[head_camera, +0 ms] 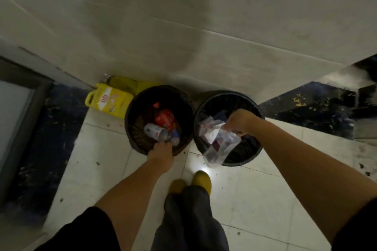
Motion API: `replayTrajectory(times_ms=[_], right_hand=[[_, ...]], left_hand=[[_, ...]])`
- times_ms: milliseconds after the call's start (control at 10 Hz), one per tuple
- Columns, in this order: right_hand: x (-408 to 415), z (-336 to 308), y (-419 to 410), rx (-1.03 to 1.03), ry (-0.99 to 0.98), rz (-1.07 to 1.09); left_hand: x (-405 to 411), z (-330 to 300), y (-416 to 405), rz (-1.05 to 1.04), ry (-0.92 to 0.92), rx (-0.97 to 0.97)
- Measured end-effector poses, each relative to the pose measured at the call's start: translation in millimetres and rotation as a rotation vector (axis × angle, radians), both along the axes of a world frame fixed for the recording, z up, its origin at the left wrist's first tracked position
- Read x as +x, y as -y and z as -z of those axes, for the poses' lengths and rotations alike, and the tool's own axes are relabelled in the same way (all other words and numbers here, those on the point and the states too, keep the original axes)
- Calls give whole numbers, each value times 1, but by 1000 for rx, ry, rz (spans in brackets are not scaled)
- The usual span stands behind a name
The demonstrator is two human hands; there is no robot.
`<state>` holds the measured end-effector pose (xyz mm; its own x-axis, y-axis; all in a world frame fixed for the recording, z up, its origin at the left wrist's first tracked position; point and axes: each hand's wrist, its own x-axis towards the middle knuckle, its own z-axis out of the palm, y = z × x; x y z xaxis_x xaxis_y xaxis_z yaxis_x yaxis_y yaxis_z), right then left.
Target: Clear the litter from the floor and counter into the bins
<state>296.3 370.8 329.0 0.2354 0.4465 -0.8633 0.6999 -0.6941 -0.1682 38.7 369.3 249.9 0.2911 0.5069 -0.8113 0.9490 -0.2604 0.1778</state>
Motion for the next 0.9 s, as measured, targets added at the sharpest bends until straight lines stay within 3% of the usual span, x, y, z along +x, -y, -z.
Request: replayTrajectory(times_ms=[200,300,500,600,700,900], right_hand=[[-73,39,-52,463,-185,465],[-118,100,-45,528,-203,482],[-160,186,-33,548,-15,263],[-160,211,-27,356,126,-51],[-156,208,-29,205,237,-351],[-140,144,-43,188,242,-474]], left_hand=[[-70,42,6,198,-151,-1],[-80,80,7,324,-128,34],[-91,116,0,443,6,215],[-94,119,-4,460,34,230],[-89,117,-5,459,26,206],[-78,72,-15,363,-34,119]])
